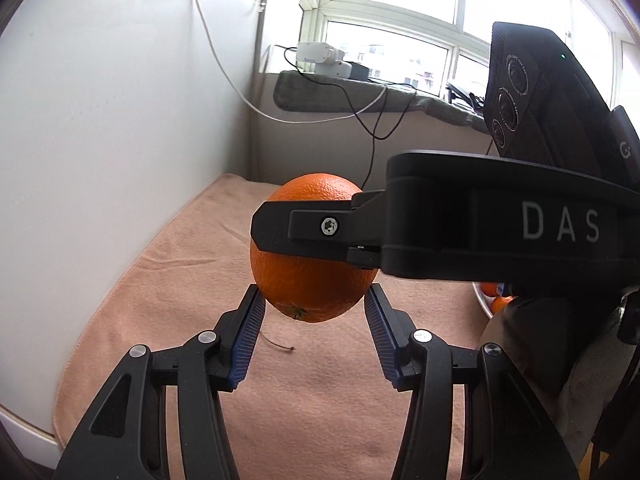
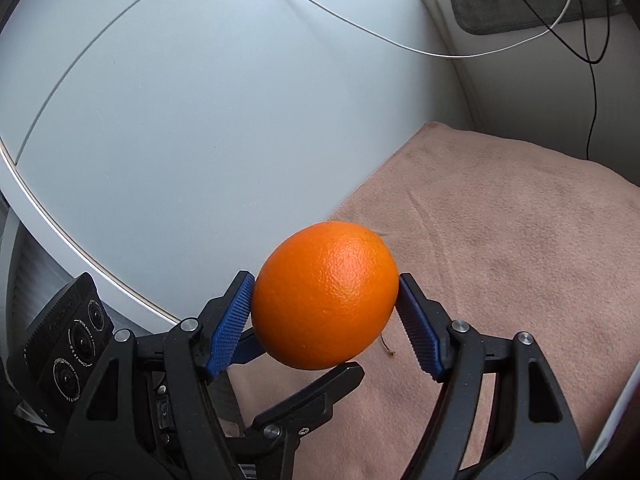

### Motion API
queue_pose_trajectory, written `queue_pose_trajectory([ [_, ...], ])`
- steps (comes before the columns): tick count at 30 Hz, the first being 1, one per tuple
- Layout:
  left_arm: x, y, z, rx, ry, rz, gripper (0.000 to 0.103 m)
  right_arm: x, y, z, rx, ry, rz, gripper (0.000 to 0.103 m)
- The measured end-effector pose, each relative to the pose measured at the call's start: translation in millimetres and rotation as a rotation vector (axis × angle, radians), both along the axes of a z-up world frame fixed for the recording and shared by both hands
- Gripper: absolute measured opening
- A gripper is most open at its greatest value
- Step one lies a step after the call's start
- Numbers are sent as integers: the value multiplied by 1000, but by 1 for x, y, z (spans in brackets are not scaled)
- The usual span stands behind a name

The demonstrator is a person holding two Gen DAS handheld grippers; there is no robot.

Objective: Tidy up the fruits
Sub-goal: 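Lift the large orange with the right gripper and carry it over the plate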

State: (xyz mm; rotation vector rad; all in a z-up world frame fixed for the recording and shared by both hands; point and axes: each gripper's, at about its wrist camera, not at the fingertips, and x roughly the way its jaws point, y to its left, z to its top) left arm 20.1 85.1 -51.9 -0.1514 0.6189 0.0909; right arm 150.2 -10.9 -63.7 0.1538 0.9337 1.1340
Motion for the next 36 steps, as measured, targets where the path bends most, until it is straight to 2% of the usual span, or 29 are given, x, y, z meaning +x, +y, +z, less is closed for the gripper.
queue_pose_trajectory([
  [13, 32, -118, 8, 8, 0, -264, 51, 4, -140, 9, 14, 14, -263, 75],
  [21, 39, -183, 1, -15, 41, -429, 51, 1, -222, 13, -20, 40, -418, 75],
  [28, 48, -226, -8, -34, 91, -537, 51, -7, -269, 2, -44, 79, -511, 75],
  [36, 56, -245, -19, -29, 140, -590, 51, -9, -294, -13, -51, 118, -555, 75],
])
